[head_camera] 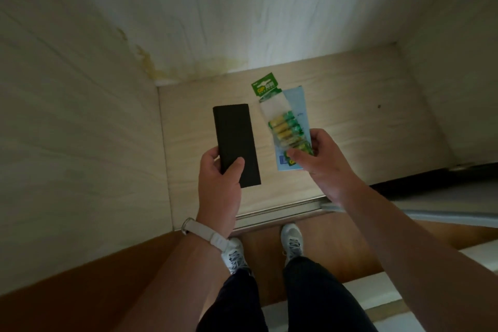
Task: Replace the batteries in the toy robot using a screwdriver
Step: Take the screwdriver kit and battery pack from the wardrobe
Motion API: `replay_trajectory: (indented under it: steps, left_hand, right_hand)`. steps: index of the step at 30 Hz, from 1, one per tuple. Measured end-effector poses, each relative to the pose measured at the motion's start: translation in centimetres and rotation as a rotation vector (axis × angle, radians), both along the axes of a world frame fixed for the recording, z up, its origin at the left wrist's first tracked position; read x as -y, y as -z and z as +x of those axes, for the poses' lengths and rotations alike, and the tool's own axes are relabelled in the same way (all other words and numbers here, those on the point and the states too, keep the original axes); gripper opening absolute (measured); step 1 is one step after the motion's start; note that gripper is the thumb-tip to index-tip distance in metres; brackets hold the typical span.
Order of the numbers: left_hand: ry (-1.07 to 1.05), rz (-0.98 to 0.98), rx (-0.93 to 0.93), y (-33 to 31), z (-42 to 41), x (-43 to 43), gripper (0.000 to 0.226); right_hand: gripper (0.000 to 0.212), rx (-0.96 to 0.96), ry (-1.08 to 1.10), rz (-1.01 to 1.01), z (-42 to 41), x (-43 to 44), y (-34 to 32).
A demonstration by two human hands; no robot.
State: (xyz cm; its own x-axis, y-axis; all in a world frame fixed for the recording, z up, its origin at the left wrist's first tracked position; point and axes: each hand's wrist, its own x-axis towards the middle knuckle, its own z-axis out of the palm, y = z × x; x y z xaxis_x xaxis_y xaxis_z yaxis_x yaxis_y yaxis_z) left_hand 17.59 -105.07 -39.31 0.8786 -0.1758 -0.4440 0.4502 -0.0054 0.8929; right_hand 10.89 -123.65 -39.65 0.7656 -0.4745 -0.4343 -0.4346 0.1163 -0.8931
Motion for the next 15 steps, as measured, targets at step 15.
replay_trajectory:
  steps: [15]
  left_hand:
    - [-0.284, -0.058, 0.103, -12.5, -5.4, -5.9, 0.027]
  right_hand:
    - [0.046, 0.244, -0.257, 0.093, -2.5, -3.8, -12.3]
